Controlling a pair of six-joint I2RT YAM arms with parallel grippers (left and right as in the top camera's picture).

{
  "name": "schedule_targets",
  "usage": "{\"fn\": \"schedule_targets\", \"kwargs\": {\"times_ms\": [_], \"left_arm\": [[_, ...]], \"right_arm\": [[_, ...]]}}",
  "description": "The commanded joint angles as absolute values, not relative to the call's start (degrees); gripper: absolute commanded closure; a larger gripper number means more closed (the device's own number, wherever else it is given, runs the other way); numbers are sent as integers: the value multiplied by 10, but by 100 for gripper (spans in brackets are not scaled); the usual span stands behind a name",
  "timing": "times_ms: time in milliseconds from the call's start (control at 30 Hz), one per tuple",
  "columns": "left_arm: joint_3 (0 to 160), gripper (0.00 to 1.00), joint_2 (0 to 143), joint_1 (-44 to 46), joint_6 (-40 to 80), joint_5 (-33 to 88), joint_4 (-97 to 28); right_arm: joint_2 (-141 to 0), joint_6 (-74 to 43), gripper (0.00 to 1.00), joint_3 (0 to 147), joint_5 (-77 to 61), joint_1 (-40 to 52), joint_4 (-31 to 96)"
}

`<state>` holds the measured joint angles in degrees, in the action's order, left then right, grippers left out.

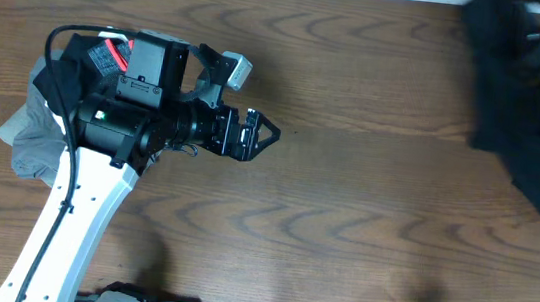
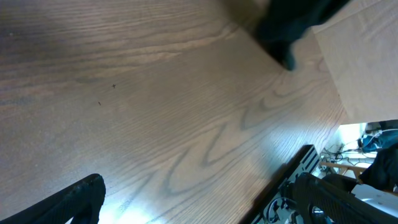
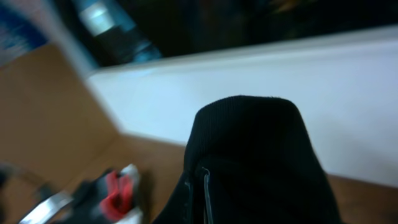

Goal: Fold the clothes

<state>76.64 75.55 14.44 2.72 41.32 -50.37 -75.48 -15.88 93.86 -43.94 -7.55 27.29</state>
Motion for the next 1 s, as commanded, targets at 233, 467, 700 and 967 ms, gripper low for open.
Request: {"fn": "schedule_targets", "kwargs": {"times_ms": [233,467,700,967], "left_arm": [[779,2,753,145,17,404,-502],[779,2,757,146,17,370,-502],[778,1,814,193,15,296,-487],[778,2,957,284,13,195,-416]], "right_arm": [[-824,-93,42,952,-402,24,327],[-853,-91,27,952,-194,6,480],[-929,-95,30,947,-173,11,592],[-985,-107,37,947,-174,9,618]]}}
